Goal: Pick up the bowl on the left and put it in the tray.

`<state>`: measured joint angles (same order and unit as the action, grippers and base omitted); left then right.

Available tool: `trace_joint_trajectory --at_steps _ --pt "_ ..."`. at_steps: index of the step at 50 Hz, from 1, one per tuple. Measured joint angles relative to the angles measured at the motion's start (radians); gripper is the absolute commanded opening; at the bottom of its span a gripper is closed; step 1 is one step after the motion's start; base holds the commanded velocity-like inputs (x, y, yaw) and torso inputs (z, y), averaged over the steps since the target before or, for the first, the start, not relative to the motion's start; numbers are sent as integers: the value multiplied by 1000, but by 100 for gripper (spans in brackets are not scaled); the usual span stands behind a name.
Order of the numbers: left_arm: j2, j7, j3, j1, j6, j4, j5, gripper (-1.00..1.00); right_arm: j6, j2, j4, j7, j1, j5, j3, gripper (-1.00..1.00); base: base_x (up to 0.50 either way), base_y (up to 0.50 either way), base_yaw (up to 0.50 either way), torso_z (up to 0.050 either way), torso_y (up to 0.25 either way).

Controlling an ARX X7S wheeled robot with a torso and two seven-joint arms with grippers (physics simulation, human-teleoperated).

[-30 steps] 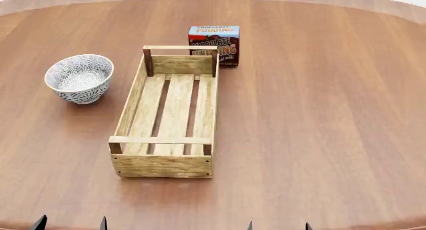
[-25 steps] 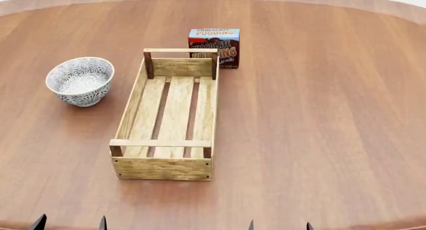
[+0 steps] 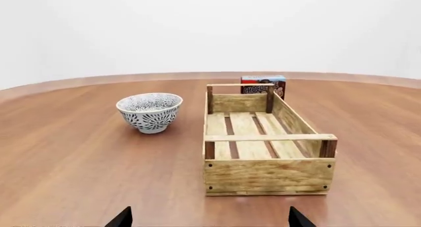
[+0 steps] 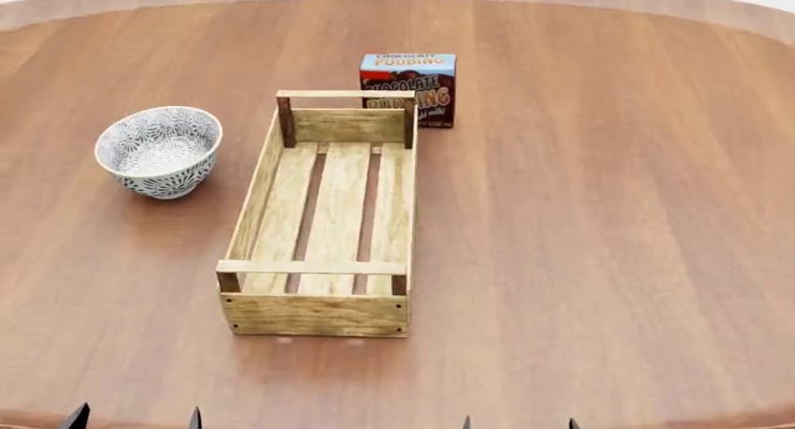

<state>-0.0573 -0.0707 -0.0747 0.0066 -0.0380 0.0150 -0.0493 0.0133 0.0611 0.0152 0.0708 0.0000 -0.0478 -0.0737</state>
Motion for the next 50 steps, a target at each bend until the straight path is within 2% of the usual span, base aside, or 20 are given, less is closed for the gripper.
trace_joint_trajectory --at_steps 50 --pt "-58 -70 -61 -11 17 -8 -61 100 6 54 -11 68 4 -49 -69 100 0 500 0 0 0"
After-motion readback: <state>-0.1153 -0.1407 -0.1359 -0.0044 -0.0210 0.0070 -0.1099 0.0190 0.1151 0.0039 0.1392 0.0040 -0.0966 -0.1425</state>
